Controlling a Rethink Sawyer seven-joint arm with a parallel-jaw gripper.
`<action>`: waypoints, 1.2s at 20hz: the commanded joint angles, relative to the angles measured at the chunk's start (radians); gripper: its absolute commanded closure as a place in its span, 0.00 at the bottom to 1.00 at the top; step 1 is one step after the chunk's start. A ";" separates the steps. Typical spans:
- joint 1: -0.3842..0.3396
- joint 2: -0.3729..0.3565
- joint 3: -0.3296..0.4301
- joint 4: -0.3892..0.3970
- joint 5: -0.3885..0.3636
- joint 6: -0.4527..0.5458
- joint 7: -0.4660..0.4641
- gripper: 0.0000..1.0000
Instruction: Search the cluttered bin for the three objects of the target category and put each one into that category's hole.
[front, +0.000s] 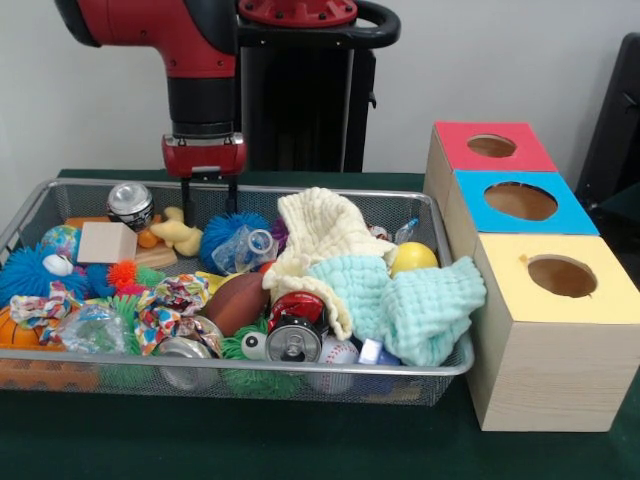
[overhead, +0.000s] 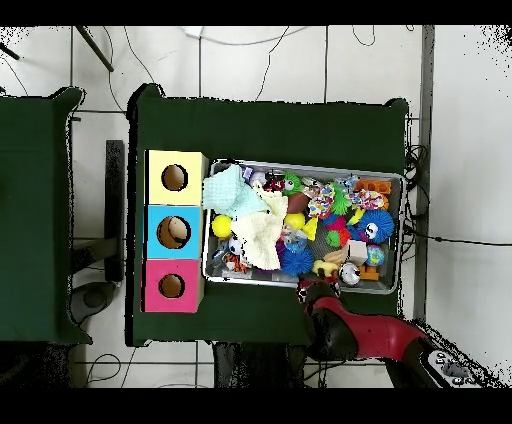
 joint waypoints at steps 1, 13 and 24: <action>-0.041 0.039 0.052 -0.069 -0.018 0.122 0.085 0.00; -0.134 -0.030 0.112 -0.020 -0.042 0.190 0.038 0.00; -0.121 0.039 0.119 -0.105 -0.052 0.175 0.032 0.00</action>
